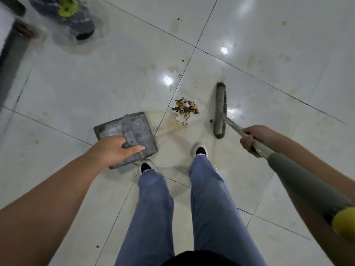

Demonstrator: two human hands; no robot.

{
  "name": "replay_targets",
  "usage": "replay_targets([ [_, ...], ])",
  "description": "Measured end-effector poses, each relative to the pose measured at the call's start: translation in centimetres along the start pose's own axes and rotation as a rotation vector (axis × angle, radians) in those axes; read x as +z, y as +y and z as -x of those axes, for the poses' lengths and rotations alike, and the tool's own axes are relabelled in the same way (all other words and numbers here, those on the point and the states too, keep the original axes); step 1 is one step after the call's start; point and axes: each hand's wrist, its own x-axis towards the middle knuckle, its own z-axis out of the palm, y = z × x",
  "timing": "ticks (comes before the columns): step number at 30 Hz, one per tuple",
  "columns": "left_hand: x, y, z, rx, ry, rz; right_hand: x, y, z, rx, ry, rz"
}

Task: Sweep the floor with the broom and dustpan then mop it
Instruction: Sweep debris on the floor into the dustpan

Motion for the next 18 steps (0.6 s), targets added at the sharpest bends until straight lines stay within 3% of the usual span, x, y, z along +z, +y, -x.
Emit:
replay_targets([
  [3,-0.4,-1.4,-0.3,0.050,0.005,0.037,1.6,2.8,0.9,0.039,-0.118,-0.153],
  [6,-0.9,-3.1,0.0,0.084,-0.006,0.109,2.2,4.4,2.6,0.007,-0.120,-0.209],
  [13,-0.7,-3.7,-1.4,0.152,-0.009,0.021,2.1,6.6,3.1,-0.169,0.216,0.032],
  [18,0.6,-2.7,-3.6,0.171,-0.046,-0.003,5.4,6.1,-0.7,-0.123,0.233,0.107],
])
